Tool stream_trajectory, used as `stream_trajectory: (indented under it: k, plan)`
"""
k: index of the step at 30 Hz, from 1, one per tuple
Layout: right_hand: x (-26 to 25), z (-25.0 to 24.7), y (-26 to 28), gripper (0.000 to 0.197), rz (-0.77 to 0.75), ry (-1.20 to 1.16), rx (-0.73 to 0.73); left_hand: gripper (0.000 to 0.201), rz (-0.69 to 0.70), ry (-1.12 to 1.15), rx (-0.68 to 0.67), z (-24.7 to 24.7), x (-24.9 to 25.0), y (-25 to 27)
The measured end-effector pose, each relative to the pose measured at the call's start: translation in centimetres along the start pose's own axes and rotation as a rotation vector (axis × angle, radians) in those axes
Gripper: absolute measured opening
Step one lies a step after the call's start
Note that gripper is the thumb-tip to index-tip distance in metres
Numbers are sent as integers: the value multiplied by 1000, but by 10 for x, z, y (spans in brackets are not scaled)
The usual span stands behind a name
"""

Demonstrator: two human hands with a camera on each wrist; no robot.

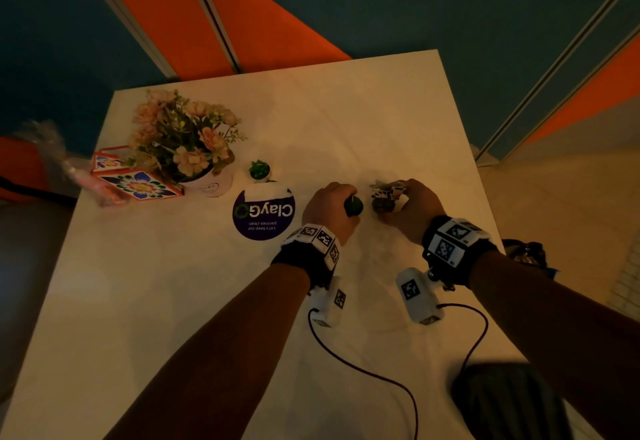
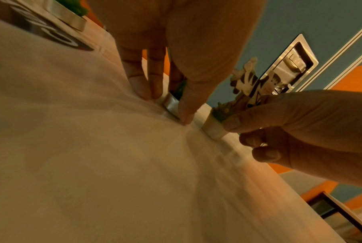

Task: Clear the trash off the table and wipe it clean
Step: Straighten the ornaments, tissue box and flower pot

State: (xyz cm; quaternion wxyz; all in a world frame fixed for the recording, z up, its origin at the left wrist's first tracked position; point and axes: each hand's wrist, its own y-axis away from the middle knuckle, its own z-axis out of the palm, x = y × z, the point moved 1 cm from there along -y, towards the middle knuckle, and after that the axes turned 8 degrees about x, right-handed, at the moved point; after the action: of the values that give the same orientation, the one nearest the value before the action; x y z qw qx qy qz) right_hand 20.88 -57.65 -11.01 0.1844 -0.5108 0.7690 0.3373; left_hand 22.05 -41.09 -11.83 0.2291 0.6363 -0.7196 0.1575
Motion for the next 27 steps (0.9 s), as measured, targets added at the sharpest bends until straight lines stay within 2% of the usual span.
stream_trajectory:
  k: [5, 11, 14, 17, 19, 22, 27]
  plan:
    - [-1, 1, 1, 56, 7, -4, 6, 53, -21, 10, -9, 0, 0, 0]
    - [-1, -2, 0, 61, -9, -13, -14, 67, -4, 48, -55, -14, 0, 5]
    - [0, -7, 2, 59, -33, -23, -10, 58, -50, 45, 43, -42, -17, 2]
    - [8, -13, 9, 57, -55, -73, 16, 53, -155, -120, 158, -69, -47, -12]
    - [16, -17, 16, 53, -71, -106, 39, 60, -243, -252, 98, -80, -65, -24]
    - [26, -21, 30, 44, -76, -129, 81, 69, -287, -348, -23, -84, -80, -37]
    - [38, -29, 54, 32, -81, -130, 64, 51, -254, -327, -26, -81, -84, -45]
